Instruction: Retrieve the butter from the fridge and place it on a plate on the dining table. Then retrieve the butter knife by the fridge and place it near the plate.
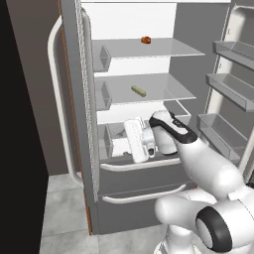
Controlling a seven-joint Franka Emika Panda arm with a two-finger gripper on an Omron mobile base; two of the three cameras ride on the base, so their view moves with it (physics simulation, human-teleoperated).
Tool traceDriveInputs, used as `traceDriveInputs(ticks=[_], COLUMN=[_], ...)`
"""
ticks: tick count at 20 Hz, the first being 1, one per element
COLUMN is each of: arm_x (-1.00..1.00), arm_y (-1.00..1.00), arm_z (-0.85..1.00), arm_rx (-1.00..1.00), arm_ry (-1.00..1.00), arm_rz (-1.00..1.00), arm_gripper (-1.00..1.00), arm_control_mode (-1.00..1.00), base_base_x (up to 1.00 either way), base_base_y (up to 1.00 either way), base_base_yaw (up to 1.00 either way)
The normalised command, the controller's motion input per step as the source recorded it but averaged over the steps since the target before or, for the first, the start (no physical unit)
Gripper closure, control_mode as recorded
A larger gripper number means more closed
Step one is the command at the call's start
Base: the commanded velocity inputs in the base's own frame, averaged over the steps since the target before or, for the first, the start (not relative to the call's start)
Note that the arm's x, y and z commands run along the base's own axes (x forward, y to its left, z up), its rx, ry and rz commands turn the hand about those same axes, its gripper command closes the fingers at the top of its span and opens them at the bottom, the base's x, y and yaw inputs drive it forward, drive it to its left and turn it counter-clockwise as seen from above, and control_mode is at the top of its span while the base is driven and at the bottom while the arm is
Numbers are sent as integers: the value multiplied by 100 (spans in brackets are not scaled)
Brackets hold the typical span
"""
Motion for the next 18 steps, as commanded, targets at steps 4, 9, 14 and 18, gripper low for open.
traceDriveInputs(ticks=[4, 9, 14, 18], arm_x=[0, 0, 0, -11], arm_y=[-91, -96, -82, -49], arm_z=[-1, 0, -3, -3], arm_rx=[-51, -63, -71, -60], arm_ry=[0, 0, 0, -1], arm_rz=[0, 0, 5, 27], arm_gripper=[-100, -100, -100, -100], arm_control_mode=[-100, -100, -100, -100], base_base_x=[0, 0, 0, 0], base_base_y=[0, 0, 0, 0], base_base_yaw=[0, 0, 0, 0])
